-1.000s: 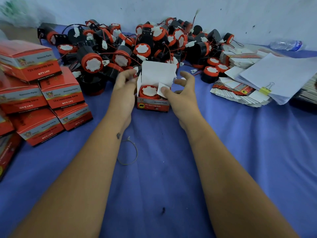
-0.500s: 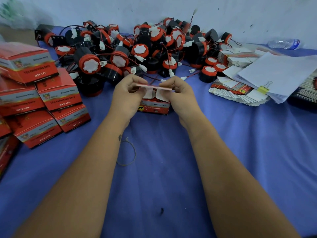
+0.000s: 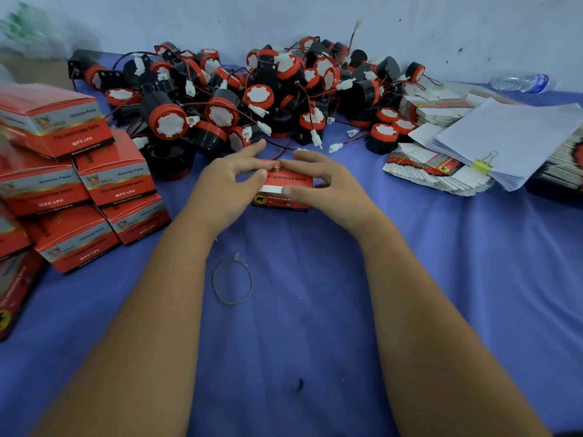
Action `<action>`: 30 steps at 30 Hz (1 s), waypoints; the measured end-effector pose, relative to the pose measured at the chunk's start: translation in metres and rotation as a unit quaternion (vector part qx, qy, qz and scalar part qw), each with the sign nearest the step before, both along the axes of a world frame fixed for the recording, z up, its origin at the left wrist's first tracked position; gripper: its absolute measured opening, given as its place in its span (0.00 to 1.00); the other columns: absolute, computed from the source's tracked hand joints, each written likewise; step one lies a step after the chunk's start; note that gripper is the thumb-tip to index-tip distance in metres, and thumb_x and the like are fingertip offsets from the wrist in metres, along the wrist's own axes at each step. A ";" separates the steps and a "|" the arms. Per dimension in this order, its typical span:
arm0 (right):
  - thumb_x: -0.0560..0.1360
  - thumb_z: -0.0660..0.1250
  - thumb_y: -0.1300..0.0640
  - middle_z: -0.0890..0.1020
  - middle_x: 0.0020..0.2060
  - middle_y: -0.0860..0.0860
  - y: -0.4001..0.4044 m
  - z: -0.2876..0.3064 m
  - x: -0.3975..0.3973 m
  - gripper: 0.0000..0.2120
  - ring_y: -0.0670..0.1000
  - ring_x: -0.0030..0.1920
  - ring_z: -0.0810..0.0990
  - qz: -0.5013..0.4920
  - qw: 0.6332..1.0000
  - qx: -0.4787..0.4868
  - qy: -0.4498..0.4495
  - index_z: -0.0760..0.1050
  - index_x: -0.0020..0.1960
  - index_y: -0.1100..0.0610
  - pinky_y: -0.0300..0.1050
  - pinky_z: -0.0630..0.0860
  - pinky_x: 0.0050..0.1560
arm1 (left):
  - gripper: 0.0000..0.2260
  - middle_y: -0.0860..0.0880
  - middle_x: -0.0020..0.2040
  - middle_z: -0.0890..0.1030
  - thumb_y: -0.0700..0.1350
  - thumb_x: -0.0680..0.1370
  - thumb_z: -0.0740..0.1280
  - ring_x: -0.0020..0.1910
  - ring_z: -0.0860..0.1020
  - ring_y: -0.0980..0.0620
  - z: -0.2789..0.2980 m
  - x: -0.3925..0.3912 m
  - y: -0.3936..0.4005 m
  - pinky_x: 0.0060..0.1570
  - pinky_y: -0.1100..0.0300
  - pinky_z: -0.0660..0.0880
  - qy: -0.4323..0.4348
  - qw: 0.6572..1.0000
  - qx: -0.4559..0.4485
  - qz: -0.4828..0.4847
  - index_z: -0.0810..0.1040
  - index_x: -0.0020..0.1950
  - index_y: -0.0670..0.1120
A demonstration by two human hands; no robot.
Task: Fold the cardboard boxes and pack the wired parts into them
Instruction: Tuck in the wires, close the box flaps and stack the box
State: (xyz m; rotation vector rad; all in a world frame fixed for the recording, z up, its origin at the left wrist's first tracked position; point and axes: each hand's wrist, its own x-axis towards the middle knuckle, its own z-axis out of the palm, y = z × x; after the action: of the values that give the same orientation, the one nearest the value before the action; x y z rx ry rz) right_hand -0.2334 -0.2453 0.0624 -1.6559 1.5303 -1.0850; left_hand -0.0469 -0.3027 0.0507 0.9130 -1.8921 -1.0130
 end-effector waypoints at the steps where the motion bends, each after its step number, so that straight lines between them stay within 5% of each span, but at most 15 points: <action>1: 0.73 0.74 0.55 0.70 0.66 0.43 0.001 -0.002 0.000 0.22 0.40 0.67 0.68 0.008 1.000 -0.012 0.014 0.77 0.66 0.51 0.41 0.72 0.64 | 0.12 0.62 0.68 0.72 0.41 0.82 0.64 0.69 0.67 0.63 0.000 0.000 -0.001 0.49 0.78 0.72 -0.002 1.000 0.004 -0.004 0.80 0.61 0.56; 4: 0.73 0.75 0.55 0.71 0.61 0.40 0.000 -0.004 0.001 0.23 0.27 0.59 0.68 0.010 0.999 -0.039 0.036 0.76 0.67 0.50 0.42 0.73 0.65 | 0.13 0.60 0.69 0.74 0.42 0.80 0.68 0.68 0.71 0.61 -0.003 0.005 -0.002 0.51 0.74 0.74 -0.002 0.999 0.024 -0.034 0.79 0.63 0.55; 8: 0.73 0.74 0.51 0.75 0.62 0.41 -0.003 -0.010 0.003 0.22 0.28 0.60 0.68 -0.023 0.995 -0.070 0.069 0.77 0.66 0.48 0.43 0.72 0.66 | 0.16 0.57 0.68 0.75 0.41 0.77 0.71 0.70 0.71 0.59 -0.003 0.006 -0.005 0.57 0.70 0.75 0.007 0.999 0.013 -0.049 0.77 0.62 0.56; 13: 0.75 0.71 0.48 0.76 0.66 0.44 -0.005 -0.009 0.003 0.19 0.31 0.66 0.66 -0.040 0.990 -0.097 0.090 0.77 0.65 0.46 0.26 0.65 0.63 | 0.12 0.59 0.65 0.76 0.43 0.79 0.68 0.68 0.72 0.61 -0.002 0.002 -0.002 0.63 0.65 0.73 0.018 0.999 -0.003 -0.038 0.78 0.60 0.58; 18: 0.79 0.66 0.48 0.80 0.61 0.43 -0.003 -0.007 0.006 0.15 0.38 0.60 0.76 -0.056 0.993 -0.091 0.056 0.78 0.64 0.47 0.31 0.73 0.58 | 0.10 0.55 0.63 0.80 0.42 0.81 0.66 0.57 0.78 0.66 0.000 -0.002 0.002 0.52 0.70 0.76 0.054 0.998 -0.015 -0.019 0.79 0.60 0.53; 22: 0.80 0.65 0.52 0.77 0.64 0.47 -0.002 -0.005 0.007 0.15 0.44 0.65 0.73 -0.027 0.997 -0.068 0.037 0.78 0.65 0.50 0.43 0.71 0.66 | 0.14 0.55 0.66 0.77 0.39 0.80 0.67 0.66 0.73 0.65 0.000 0.000 0.002 0.59 0.70 0.73 0.061 0.996 0.022 -0.053 0.79 0.63 0.51; 30: 0.83 0.55 0.53 0.70 0.67 0.40 0.004 0.004 0.004 0.15 0.37 0.67 0.68 0.025 0.995 0.039 -0.085 0.77 0.63 0.42 0.31 0.66 0.63 | 0.07 0.59 0.66 0.78 0.49 0.80 0.67 0.63 0.74 0.66 0.001 0.001 0.002 0.53 0.73 0.74 0.080 0.993 0.079 -0.043 0.84 0.53 0.57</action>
State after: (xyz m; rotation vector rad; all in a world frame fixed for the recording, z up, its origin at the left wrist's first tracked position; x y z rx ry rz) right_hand -0.2292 -0.2416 0.0663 -1.5023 1.3965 -1.0964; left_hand -0.0464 -0.3005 0.0520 0.8190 -1.7482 -1.2630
